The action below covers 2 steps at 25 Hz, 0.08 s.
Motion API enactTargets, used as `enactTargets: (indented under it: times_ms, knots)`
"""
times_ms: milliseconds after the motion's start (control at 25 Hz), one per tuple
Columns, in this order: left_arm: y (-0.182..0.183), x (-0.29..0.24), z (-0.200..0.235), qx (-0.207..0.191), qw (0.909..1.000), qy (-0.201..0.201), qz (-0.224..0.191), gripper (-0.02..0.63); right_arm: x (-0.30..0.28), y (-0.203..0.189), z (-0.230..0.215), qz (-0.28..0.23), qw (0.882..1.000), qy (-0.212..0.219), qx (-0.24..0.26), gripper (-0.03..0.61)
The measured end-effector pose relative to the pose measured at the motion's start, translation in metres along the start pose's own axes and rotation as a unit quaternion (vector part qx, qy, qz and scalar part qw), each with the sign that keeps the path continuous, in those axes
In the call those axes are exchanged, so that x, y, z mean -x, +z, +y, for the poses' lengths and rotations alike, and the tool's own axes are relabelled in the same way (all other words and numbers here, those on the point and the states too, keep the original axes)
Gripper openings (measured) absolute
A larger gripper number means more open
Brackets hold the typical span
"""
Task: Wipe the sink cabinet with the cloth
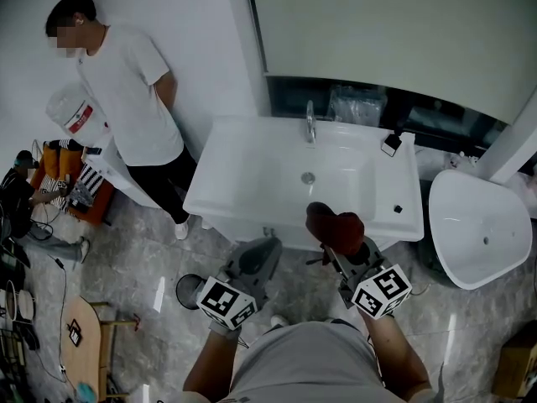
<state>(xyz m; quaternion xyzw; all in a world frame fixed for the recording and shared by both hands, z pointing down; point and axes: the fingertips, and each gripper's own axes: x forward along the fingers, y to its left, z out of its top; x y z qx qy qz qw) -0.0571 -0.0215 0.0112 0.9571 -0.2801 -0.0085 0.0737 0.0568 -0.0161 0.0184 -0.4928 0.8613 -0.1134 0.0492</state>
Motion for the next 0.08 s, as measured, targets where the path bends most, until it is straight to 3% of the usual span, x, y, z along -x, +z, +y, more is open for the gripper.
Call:
enactTargets:
  times_ms: [80]
  knots:
    - [-0.0002, 0.0004, -0.0015, 0.0, 1.0, 0.0, 0.001, 0.011, 0.0015, 0.0, 0.0016, 0.001, 1.0, 0.001, 0.002, 0.094]
